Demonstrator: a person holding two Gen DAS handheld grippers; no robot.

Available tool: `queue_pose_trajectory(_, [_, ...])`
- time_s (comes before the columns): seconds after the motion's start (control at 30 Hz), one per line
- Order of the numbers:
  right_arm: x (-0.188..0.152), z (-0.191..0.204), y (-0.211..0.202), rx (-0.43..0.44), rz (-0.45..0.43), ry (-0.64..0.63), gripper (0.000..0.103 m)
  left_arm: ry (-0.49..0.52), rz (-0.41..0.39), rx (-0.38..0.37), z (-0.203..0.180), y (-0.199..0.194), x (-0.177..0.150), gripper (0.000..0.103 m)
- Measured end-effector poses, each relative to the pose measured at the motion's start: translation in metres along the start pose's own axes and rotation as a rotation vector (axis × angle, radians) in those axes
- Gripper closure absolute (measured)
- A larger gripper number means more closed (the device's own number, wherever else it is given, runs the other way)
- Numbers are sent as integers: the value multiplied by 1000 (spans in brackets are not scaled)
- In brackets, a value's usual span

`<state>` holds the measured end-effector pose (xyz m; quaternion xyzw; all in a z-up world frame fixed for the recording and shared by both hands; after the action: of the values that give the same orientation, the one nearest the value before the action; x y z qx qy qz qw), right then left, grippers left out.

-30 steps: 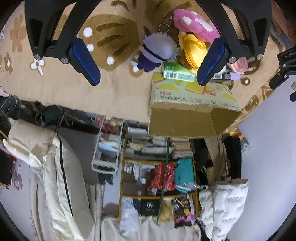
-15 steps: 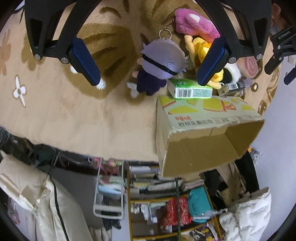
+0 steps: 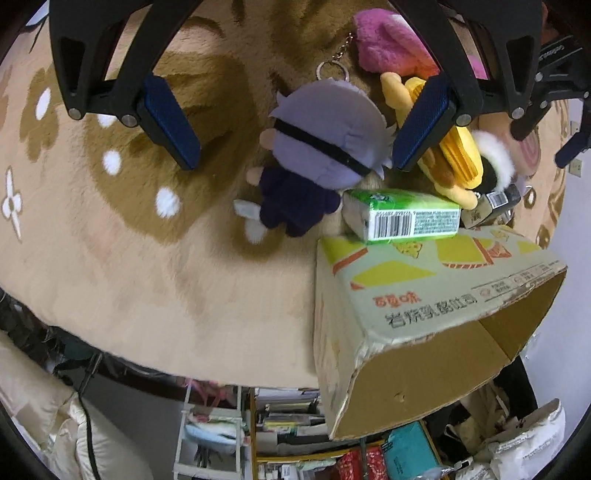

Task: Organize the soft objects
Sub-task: 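Grasp the pink-swirl cushion with the left gripper while the right grasps the purple doll, then carry the pink-swirl cushion and purple doll over the box with both grippers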

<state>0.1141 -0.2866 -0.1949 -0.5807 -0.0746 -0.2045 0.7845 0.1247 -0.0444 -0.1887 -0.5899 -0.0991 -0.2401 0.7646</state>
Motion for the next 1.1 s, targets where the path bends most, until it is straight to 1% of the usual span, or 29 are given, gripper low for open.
queue_pose_trajectory(0.1, [-2,0,3,16,11,4,0,-3,35,-5,0,9,-2,1])
queue_pose_trajectory(0.17, [-3,-1,7,28,29,18,4,-4,56,-10,0,14,-3,2])
queue_pose_trajectory(0.2, [-3,-2,10,35,38,27,7,-7,61,-13,-1,15,-3,6])
queue_pose_trajectory(0.23, [-3,-2,12,43,47,36,12,-11,65,-23,0,16,-3,8])
queue_pose_trajectory(0.3, [-1,-6,15,69,58,55,13,-24,81,-54,-1,19,-3,15])
queue_pose_trajectory(0.37, [-1,-4,18,92,69,58,20,-23,95,-75,-3,22,-6,21])
queue_pose_trajectory(0.4, [-2,-2,20,103,79,57,21,-16,100,-84,-4,22,-7,26])
queue_pose_trajectory(0.47, [-3,0,26,118,103,58,26,-5,100,-101,-6,23,-8,32])
queue_pose_trajectory(0.5, [-4,0,28,132,116,60,29,-3,96,-98,-6,23,-8,35])
queue_pose_trajectory(0.53, [-4,1,31,151,126,64,37,-1,95,-98,-6,22,-8,36])
queue_pose_trajectory(0.57, [-4,3,33,172,131,71,42,-3,95,-100,-6,22,-8,39])
queue_pose_trajectory(0.7, [-6,4,32,160,122,51,43,-17,91,-101,-6,17,-9,45])
queue_pose_trajectory(0.77, [-8,7,29,156,116,54,43,-19,83,-84,-3,15,-10,45])
queue_pose_trajectory(0.83, [-9,10,25,132,102,49,43,-18,73,-63,-1,12,-11,45])
queue_pose_trajectory(0.97, [-12,2,5,119,58,54,43,-32,38,-45,4,-1,-11,45])
queue_pose_trajectory(1.1, [-9,4,-12,122,5,52,43,-49,-21,-30,10,-19,-10,45])
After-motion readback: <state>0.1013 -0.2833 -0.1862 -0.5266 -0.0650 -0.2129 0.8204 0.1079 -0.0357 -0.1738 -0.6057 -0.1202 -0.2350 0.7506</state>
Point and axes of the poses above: each gripper's, at about its wrist camera, not at the fingertips, and y roughly the way its jaws point, z to its left, x to its top, the point moved 7 cm from there along y, roughly the way its jaws point, and after that the axes turned 11 degrees about x, right-handed, at the moved point
